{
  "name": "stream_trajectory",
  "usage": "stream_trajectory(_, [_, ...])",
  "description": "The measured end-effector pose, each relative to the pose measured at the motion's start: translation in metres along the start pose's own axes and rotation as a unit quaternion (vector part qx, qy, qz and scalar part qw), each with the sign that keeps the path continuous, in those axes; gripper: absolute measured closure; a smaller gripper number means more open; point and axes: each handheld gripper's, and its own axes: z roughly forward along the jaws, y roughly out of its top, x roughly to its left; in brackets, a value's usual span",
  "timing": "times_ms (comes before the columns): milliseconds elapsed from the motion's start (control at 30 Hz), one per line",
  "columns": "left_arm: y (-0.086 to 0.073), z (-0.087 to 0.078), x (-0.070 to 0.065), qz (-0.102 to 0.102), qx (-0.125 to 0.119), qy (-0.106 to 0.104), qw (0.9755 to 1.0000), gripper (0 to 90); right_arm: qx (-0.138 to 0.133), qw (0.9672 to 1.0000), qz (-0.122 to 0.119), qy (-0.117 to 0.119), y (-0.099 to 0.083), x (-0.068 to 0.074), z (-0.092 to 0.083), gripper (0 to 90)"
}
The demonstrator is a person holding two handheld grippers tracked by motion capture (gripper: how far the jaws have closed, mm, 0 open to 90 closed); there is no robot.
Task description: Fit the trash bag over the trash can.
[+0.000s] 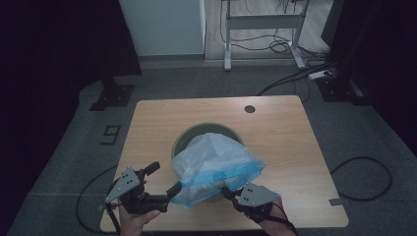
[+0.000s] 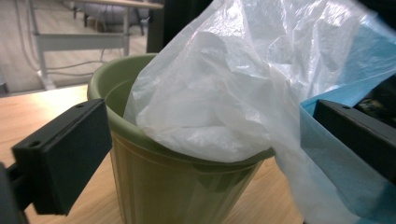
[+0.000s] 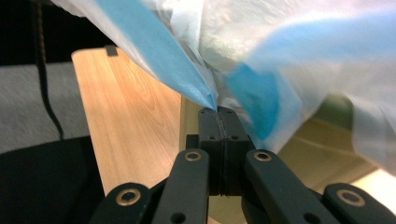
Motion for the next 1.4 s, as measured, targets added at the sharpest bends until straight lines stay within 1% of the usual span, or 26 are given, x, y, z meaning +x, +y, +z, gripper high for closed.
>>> stream_trajectory(100, [0.004, 0.007, -0.01, 0.026, 0.029, 0.039, 0.9985, 0.0, 0.011, 0.9999, -0.01, -0.008, 0.007, 0.003, 0.001, 88.7])
stream_trajectory(133, [0.006, 0.008, -0.013, 0.034, 0.032, 0.04, 0.9981, 0.0, 0.012, 0.9998, -0.01, -0.009, 0.01, 0.004, 0.0, 88.7])
stream_trajectory(200, [0.007, 0.008, -0.02, 0.048, 0.034, 0.033, 0.9977, 0.0, 0.022, 0.9996, -0.013, -0.013, 0.017, 0.007, -0.001, 88.7])
stream_trajectory(233, [0.007, 0.008, -0.02, 0.048, 0.034, 0.033, 0.9977, 0.0, 0.022, 0.9996, -0.013, -0.013, 0.017, 0.007, -0.001, 88.7])
stream_trajectory(267, [0.007, 0.006, -0.023, 0.058, 0.028, 0.031, 0.9974, 0.0, 0.026, 0.9995, -0.011, -0.014, 0.018, 0.006, -0.002, 88.8])
stream_trajectory(300, [0.007, 0.006, -0.023, 0.058, 0.028, 0.031, 0.9974, 0.0, 0.026, 0.9995, -0.011, -0.014, 0.018, 0.006, -0.002, 88.8])
stream_trajectory(367, [0.006, 0.0, -0.021, 0.058, 0.014, 0.025, 0.9979, 0.0, 0.031, 0.9994, -0.008, -0.015, 0.017, 0.005, -0.002, 88.8])
stream_trajectory(467, [0.004, -0.007, -0.013, 0.029, -0.017, 0.01, 0.9994, 0.0, 0.041, 0.9991, -0.004, -0.014, 0.014, 0.004, -0.001, 88.9])
stream_trajectory(500, [0.003, -0.009, -0.013, 0.028, -0.021, 0.003, 0.9994, 0.0, 0.046, 0.9989, -0.003, -0.013, 0.013, 0.003, 0.0, 88.9])
stream_trajectory(567, [0.003, -0.01, -0.02, 0.045, -0.022, -0.008, 0.9987, 0.0, 0.05, 0.9986, 0.004, -0.014, 0.012, 0.003, 0.002, 88.9])
stream_trajectory(600, [0.001, -0.007, -0.03, 0.073, -0.01, -0.012, 0.9972, 0.0, 0.05, 0.9986, 0.005, -0.015, 0.012, 0.004, 0.004, 89.0])
stream_trajectory(633, [0.001, -0.007, -0.03, 0.073, -0.01, -0.012, 0.9972, 0.0, 0.05, 0.9986, 0.005, -0.015, 0.012, 0.004, 0.004, 89.0])
stream_trajectory(700, [-0.001, -0.003, -0.036, 0.092, 0.001, -0.014, 0.9957, 0.0, 0.047, 0.9988, 0.004, -0.017, 0.014, 0.004, 0.005, 89.0])
stream_trajectory(733, [-0.004, 0.0, -0.041, 0.106, 0.006, -0.013, 0.9942, 0.0, 0.048, 0.9987, 0.005, -0.018, 0.015, 0.005, 0.005, 89.0])
stream_trajectory(767, [-0.004, 0.0, -0.041, 0.106, 0.006, -0.013, 0.9942, 0.0, 0.048, 0.9987, 0.005, -0.018, 0.015, 0.005, 0.005, 89.0])
stream_trajectory(867, [-0.007, 0.003, -0.046, 0.129, 0.014, -0.018, 0.9913, 0.0, 0.05, 0.9985, 0.008, -0.019, 0.015, 0.005, 0.004, 89.0])
stream_trajectory(933, [-0.008, 0.004, -0.054, 0.165, 0.022, -0.008, 0.9861, 0.0, 0.049, 0.9985, 0.009, -0.02, 0.014, 0.004, 0.004, 89.0])
stream_trajectory(1000, [-0.009, 0.006, -0.059, 0.179, 0.025, -0.007, 0.9835, 0.0, 0.047, 0.9986, 0.018, -0.02, 0.014, 0.004, 0.003, 89.0])
stream_trajectory(1033, [-0.01, 0.007, -0.061, 0.183, 0.027, -0.004, 0.9828, 0.0, 0.046, 0.9986, 0.019, -0.02, 0.014, 0.004, 0.003, 89.0])
stream_trajectory(1067, [-0.011, 0.008, -0.061, 0.181, 0.029, -0.003, 0.983, 0.0, 0.046, 0.9986, 0.019, -0.02, 0.014, 0.004, 0.003, 89.0])
stream_trajectory(1100, [-0.011, 0.008, -0.06, 0.174, 0.029, -0.004, 0.9843, 0.0, 0.045, 0.9985, 0.021, -0.021, 0.014, 0.004, 0.003, 89.0])
stream_trajectory(1167, [-0.012, 0.009, -0.058, 0.169, 0.03, 0.001, 0.9851, 0.0, 0.045, 0.9986, 0.022, -0.02, 0.014, 0.004, 0.003, 89.0])
stream_trajectory(1233, [-0.011, 0.009, -0.056, 0.16, 0.023, 0.009, 0.9867, 0.4, 0.045, 0.9985, 0.023, -0.02, 0.013, 0.004, 0.002, 89.0])
stream_trajectory(1300, [-0.006, 0.01, -0.055, 0.154, 0.011, 0.014, 0.9879, 5.6, 0.045, 0.9985, 0.025, -0.02, 0.011, 0.003, 0.003, 89.0])
stream_trajectory(1367, [0.002, 0.01, -0.057, 0.155, 0.0, 0.018, 0.9877, 13.5, 0.046, 0.9984, 0.026, -0.019, 0.009, 0.003, 0.004, 88.9])
stream_trajectory(1400, [0.006, 0.011, -0.058, 0.156, 0.001, 0.019, 0.9875, 15.4, 0.047, 0.9984, 0.026, -0.018, 0.009, 0.003, 0.005, 89.0])
